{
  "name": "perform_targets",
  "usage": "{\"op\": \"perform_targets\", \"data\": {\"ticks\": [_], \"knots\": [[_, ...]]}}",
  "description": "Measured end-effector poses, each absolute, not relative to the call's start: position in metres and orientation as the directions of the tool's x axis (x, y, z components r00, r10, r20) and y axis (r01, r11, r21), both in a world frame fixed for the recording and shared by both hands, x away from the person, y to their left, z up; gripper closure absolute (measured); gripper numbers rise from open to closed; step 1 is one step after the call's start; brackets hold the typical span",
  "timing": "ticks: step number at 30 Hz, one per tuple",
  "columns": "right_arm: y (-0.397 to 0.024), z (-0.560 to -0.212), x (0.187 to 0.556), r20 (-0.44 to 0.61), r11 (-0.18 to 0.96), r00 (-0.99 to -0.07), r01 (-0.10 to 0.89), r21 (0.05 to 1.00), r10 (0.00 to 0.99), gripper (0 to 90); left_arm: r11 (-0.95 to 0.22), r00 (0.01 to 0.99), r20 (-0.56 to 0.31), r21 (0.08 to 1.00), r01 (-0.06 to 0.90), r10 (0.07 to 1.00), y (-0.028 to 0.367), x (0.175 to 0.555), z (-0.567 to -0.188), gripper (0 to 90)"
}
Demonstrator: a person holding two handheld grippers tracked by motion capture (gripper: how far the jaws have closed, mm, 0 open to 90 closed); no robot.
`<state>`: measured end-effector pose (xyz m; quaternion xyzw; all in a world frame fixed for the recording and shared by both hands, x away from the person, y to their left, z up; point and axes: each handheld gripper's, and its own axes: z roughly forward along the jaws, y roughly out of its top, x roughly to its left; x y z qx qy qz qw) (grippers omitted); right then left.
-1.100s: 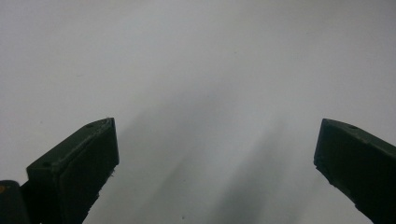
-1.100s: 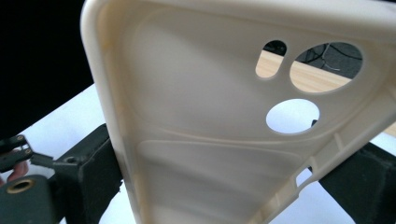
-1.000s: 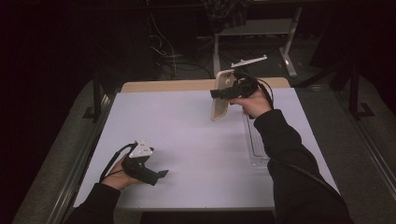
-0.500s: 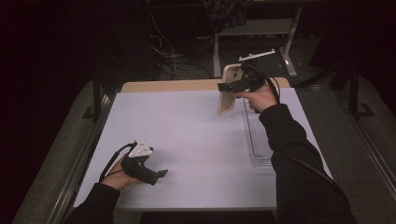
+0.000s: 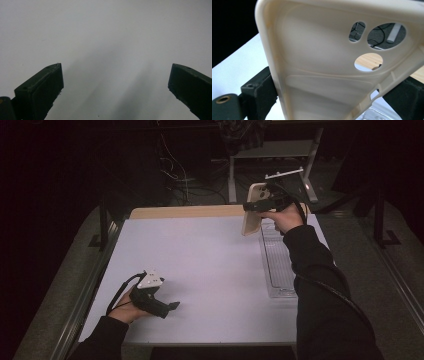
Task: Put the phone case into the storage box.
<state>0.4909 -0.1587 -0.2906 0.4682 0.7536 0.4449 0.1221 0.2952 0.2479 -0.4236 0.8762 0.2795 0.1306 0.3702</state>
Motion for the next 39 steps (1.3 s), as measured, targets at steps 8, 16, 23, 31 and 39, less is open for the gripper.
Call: {"op": "perform_targets", "data": {"ticks": [8, 16, 23, 31, 39], "knots": [[-0.174, -0.292, 0.499, 0.213, 0.15, -0.474, 0.617, 0.772, 0.854, 7.0, -0.572, 0.808, 0.018, 0.715, 0.401, 0.589, 0.249, 0.295, -0.423, 0.0], [-0.187, -0.295, 0.503, 0.174, 0.142, -0.413, 0.628, 0.765, 0.894, 7.2, -0.568, 0.808, 0.014, 0.718, 0.403, 0.59, 0.249, 0.295, -0.424, 0.0], [-0.198, -0.302, 0.508, 0.144, 0.127, -0.347, 0.65, 0.749, 0.927, 7.2, -0.568, 0.809, 0.016, 0.72, 0.398, 0.587, 0.249, 0.296, -0.423, 0.0], [-0.21, -0.315, 0.51, 0.118, 0.111, -0.283, 0.676, 0.728, 0.952, 7.2, -0.585, 0.818, 0.022, 0.711, 0.391, 0.575, 0.249, 0.296, -0.424, 0.0], [-0.208, -0.323, 0.51, 0.112, 0.09, -0.237, 0.702, 0.706, 0.965, 7.2, -0.58, 0.818, 0.015, 0.712, 0.396, 0.576, 0.248, 0.295, -0.424, 0.0]]}}
